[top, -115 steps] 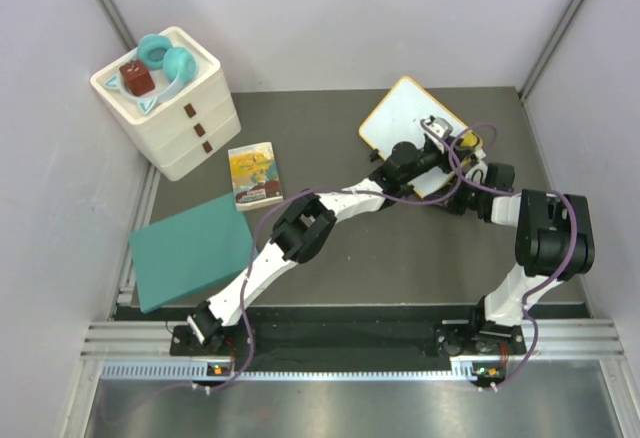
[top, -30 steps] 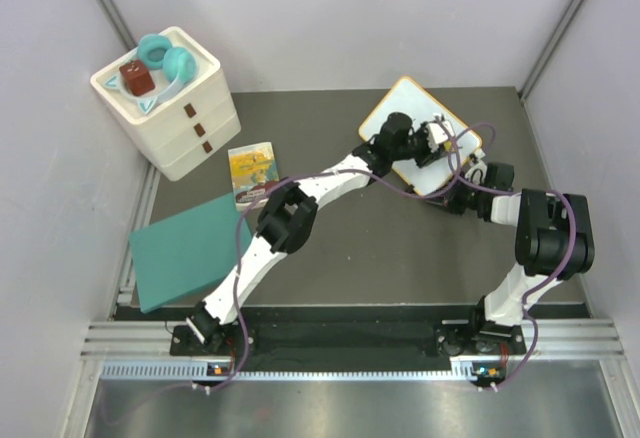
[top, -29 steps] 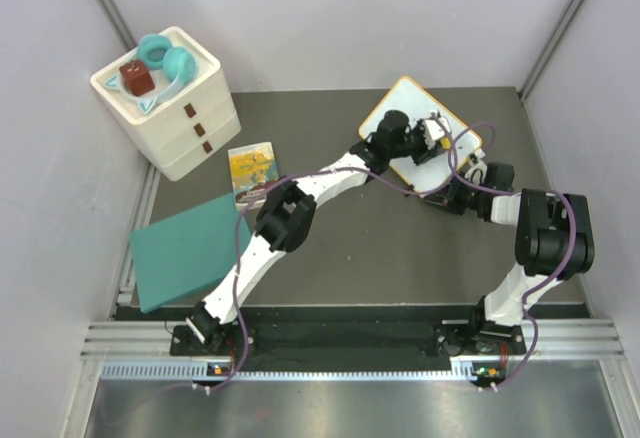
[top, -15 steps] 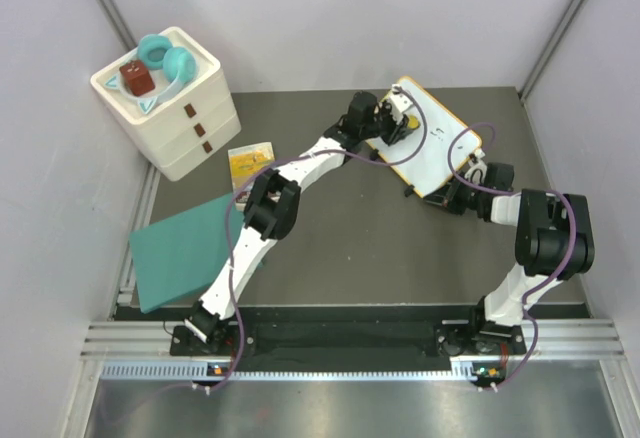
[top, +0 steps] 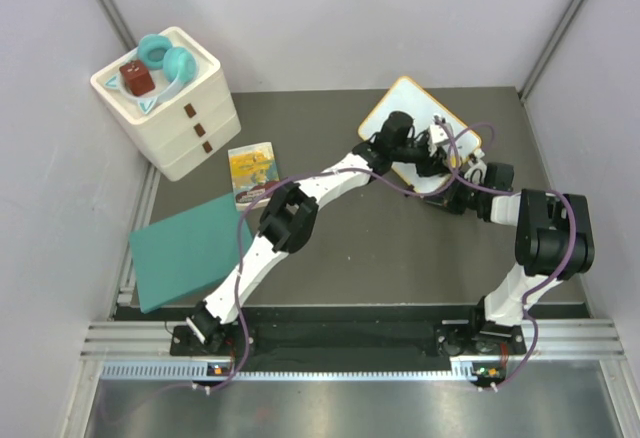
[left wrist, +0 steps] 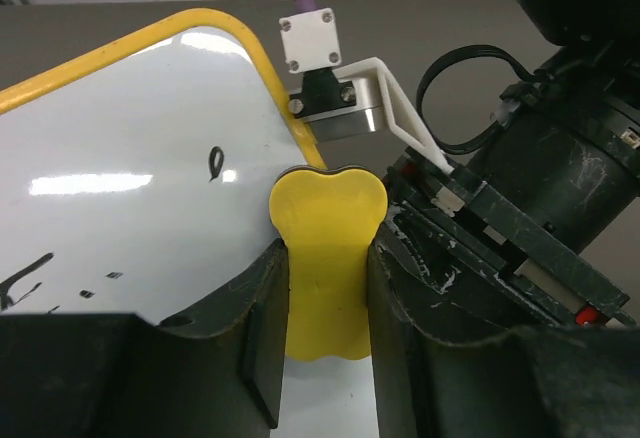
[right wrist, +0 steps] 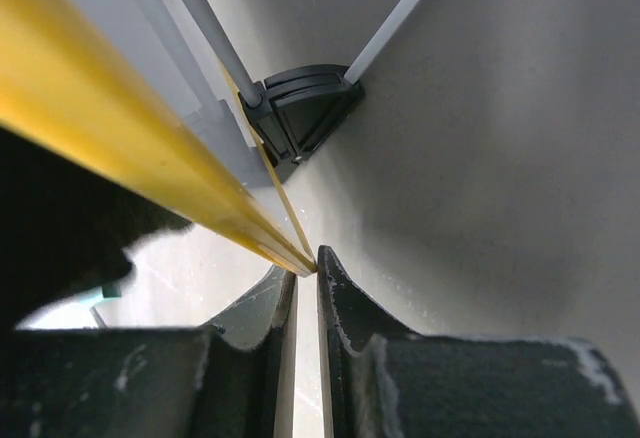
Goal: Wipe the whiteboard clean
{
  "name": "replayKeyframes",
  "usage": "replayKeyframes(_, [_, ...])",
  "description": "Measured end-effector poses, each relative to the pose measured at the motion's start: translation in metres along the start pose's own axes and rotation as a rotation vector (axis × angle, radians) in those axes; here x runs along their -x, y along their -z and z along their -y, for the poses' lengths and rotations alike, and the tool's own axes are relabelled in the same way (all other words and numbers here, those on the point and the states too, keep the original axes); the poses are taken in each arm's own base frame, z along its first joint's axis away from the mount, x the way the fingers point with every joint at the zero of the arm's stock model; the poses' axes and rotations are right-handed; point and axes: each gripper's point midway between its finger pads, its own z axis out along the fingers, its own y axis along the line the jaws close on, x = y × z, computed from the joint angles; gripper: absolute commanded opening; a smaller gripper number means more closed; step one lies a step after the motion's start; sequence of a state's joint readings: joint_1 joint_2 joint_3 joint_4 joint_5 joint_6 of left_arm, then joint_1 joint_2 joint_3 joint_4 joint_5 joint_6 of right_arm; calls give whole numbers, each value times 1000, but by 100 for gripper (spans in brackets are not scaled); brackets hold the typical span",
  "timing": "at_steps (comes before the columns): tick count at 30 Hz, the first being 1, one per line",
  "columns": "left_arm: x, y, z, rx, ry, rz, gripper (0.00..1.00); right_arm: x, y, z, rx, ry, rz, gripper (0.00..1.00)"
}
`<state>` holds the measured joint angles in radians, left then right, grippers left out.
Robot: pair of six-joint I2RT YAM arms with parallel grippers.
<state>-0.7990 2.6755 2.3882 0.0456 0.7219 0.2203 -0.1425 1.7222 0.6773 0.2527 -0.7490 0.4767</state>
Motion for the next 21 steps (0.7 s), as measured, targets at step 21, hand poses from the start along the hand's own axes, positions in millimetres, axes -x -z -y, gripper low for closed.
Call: replayKeyframes(21, [32, 50, -137, 554, 150, 301, 0, 0, -1, 0, 0, 4, -1, 0])
